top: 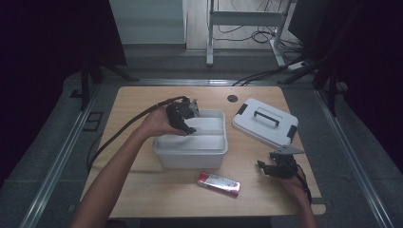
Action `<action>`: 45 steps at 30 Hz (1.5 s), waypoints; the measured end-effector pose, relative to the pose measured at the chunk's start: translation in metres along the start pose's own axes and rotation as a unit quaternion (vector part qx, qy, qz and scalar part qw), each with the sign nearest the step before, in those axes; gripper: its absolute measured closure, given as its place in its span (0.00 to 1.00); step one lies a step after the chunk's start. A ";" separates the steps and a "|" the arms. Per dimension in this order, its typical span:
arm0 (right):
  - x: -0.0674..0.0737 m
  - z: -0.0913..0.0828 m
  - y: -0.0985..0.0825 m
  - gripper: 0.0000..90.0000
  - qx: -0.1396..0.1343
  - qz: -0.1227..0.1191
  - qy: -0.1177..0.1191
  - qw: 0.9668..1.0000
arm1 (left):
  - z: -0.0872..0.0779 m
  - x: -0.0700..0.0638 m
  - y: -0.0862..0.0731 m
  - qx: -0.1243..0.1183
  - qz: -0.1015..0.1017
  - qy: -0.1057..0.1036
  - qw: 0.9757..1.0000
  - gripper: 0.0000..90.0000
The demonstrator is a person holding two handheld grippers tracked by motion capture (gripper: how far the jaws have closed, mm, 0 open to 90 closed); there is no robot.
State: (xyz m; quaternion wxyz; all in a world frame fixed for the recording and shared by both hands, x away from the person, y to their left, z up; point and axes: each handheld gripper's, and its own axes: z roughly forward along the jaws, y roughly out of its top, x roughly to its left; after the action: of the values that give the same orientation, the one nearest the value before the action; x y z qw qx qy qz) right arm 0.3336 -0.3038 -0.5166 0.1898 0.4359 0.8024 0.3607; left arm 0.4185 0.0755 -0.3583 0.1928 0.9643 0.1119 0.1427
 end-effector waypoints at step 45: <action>-0.001 0.000 0.000 0.36 0.000 0.000 -0.002 1.000 | 0.017 0.005 -0.002 0.028 0.016 -0.049 0.998 0.73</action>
State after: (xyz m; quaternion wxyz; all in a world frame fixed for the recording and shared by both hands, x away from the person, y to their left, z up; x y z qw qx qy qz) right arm 0.3337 -0.3048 -0.5166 0.1915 0.4369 0.8019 0.3598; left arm 0.4284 0.0729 -0.3732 0.1687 0.9769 0.0906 0.0953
